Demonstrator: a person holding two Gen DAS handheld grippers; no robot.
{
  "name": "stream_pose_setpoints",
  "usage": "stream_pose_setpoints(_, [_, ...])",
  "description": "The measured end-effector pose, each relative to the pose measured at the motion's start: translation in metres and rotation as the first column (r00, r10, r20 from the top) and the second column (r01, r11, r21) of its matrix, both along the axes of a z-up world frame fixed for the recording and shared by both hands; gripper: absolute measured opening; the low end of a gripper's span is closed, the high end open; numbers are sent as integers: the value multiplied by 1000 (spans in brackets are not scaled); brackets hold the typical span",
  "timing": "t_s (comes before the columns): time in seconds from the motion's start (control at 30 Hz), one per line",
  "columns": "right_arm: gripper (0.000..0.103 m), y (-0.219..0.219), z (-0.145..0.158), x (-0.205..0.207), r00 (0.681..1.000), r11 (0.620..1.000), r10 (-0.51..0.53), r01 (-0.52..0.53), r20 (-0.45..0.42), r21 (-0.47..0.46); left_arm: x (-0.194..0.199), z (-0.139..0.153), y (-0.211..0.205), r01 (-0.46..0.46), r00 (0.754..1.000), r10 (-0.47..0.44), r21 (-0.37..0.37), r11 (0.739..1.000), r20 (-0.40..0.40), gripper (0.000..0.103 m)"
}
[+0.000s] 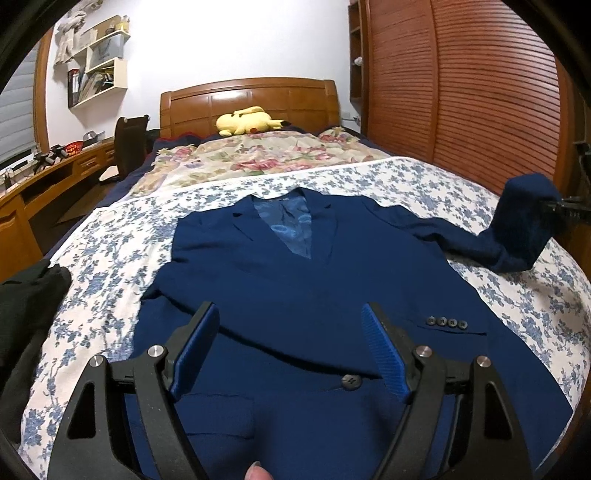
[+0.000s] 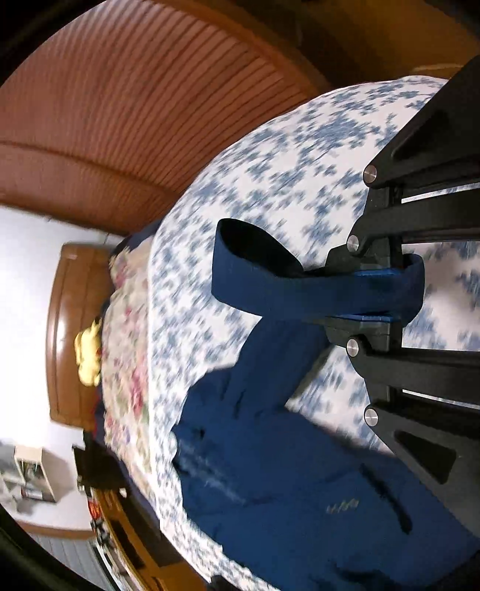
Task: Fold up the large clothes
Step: 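Carry the held sleeve across the blazer front with the right gripper, release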
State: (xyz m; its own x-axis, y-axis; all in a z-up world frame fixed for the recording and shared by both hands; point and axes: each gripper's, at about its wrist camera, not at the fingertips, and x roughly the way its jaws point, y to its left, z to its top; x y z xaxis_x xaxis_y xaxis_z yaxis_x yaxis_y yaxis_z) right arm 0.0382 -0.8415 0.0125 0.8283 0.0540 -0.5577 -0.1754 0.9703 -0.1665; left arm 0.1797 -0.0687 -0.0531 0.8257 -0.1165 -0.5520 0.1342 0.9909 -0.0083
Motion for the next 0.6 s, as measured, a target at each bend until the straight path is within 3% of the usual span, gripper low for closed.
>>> stream_pose_setpoints(0.13, [13,34,18,-13,997,997,70,-69,38,-17,-6,4,17,-15,1000,15,-10,1000,8,80])
stream_pose_setpoints(0.3, [13,60,20,-21,992,993,116,-114,46,-40,-16,9,39,-29,999,30,-11,1000,14,80])
stream_pose_setpoints(0.5, [13,59,14,-10,992,991,122,-121,27,-52,-26,11,62,-47,999,47,-5,999,20,80])
stream_pose_setpoints(0.6, [13,65,29,-7,993,992,117,-115,36,-55,-29,12,72,-55,998,55,-3,998,19,80])
